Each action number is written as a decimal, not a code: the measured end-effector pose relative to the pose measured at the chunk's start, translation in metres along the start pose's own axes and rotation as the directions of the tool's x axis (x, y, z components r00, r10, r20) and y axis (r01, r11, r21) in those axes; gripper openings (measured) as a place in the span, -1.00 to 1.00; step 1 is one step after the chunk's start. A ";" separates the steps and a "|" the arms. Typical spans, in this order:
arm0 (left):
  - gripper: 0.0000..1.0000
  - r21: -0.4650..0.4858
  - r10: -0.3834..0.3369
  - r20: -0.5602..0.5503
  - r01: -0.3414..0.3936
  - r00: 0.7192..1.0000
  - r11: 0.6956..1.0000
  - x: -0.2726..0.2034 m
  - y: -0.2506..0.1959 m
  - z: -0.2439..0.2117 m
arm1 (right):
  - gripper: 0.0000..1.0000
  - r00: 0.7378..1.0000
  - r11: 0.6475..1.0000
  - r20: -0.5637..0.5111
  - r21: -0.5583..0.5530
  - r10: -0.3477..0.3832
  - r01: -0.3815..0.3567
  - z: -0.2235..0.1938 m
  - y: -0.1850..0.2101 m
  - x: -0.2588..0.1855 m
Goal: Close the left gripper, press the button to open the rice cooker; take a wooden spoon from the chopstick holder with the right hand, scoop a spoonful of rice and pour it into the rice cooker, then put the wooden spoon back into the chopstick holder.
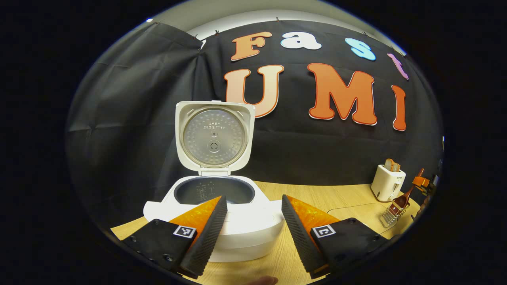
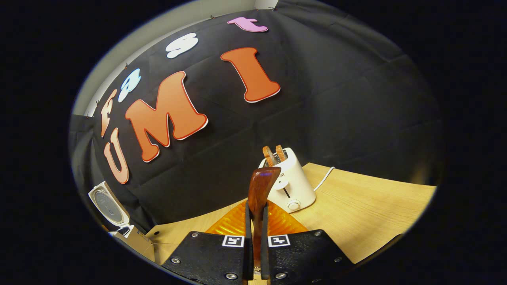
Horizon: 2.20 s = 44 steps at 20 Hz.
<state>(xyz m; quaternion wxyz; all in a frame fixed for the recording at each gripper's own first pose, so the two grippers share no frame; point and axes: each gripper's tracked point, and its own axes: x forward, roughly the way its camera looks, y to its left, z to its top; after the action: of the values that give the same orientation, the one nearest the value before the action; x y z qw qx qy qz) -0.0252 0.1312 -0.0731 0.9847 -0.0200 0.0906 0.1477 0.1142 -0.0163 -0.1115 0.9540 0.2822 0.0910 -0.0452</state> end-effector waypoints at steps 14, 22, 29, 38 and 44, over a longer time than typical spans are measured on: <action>0.83 -0.027 -0.011 0.011 0.011 1.000 1.000 0.003 -0.007 0.013 | -0.56 0.999 0.986 0.022 -0.163 -0.023 0.026 -0.008 -0.012 -0.008; 0.83 -0.063 -0.020 0.020 0.021 1.000 0.998 0.020 0.006 0.044 | 0.20 0.996 0.989 0.062 -0.128 -0.068 0.075 0.029 -0.034 -0.026; 0.80 -0.020 0.039 0.039 -0.038 0.998 0.999 0.054 0.042 0.101 | 0.51 0.978 0.968 0.179 -0.209 -0.104 0.141 0.083 -0.040 -0.061; 0.80 -0.052 0.099 -0.009 -0.100 0.995 0.994 0.093 0.069 0.159 | 0.56 0.947 0.954 0.317 -0.267 -0.047 0.137 0.136 -0.021 -0.121; 0.82 -0.019 0.149 0.000 -0.149 0.989 0.989 0.130 0.082 0.208 | 0.56 0.928 0.926 0.370 -0.337 -0.032 0.167 0.154 -0.019 -0.144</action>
<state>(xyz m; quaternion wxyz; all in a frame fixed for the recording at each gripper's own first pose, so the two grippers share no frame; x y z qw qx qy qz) 0.1084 0.2606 0.1069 0.9707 -0.0224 0.0899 0.2219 -0.0067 -0.1115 0.0340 0.9864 0.0831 -0.0630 -0.1274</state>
